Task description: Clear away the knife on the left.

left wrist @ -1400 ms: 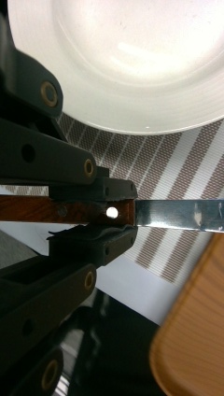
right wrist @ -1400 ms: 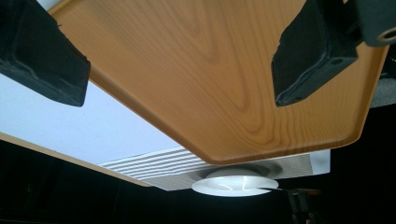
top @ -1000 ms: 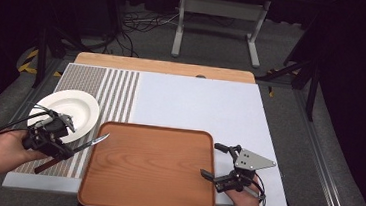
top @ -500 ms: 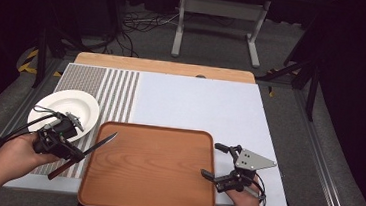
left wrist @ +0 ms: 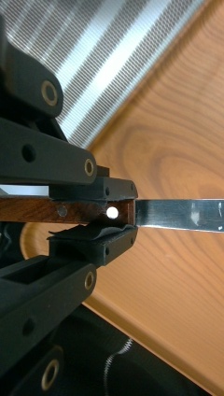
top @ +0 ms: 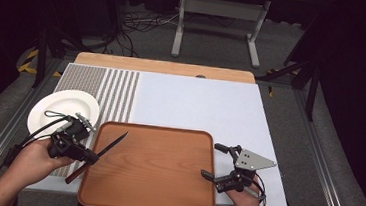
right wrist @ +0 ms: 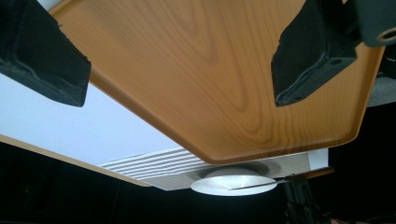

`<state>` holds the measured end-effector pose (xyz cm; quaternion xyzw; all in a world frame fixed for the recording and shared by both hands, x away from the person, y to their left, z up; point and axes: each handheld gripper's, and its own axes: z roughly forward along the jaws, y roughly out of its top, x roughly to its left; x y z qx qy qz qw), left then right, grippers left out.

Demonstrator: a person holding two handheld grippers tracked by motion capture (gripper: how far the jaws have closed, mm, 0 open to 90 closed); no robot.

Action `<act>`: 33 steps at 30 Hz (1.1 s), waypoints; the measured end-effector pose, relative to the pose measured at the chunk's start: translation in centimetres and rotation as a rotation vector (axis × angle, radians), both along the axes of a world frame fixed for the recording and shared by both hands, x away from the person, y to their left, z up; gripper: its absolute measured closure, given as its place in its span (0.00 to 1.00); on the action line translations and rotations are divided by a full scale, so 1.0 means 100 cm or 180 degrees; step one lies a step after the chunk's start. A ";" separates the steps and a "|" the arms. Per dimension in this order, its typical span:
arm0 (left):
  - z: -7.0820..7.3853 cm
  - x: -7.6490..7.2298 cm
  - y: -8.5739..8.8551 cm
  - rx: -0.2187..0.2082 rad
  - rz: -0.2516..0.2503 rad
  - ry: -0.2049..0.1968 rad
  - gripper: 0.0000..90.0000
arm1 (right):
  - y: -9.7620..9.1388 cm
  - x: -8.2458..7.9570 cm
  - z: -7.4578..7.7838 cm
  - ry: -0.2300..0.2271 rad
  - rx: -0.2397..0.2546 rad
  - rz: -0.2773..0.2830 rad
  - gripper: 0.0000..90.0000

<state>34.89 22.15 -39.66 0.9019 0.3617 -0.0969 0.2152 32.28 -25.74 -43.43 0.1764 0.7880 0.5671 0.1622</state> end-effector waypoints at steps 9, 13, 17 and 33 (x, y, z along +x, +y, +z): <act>-0.007 0.000 -0.015 -0.0095 0.0021 0.0050 0.86 | 0.000 0.000 0.000 0.0001 -0.0006 0.0006 0.06; -0.010 0.000 -0.021 -0.0069 0.0039 0.0044 0.86 | 0.000 0.000 0.000 0.0005 -0.0008 0.0014 0.07; -0.015 0.001 -0.027 -0.0045 0.0106 0.0088 0.86 | 0.000 0.000 0.000 0.0008 -0.0011 0.0024 0.07; -0.029 0.004 -0.047 0.0074 0.0256 0.0250 0.86 | 0.001 0.000 -0.001 0.0023 -0.0013 0.0045 0.07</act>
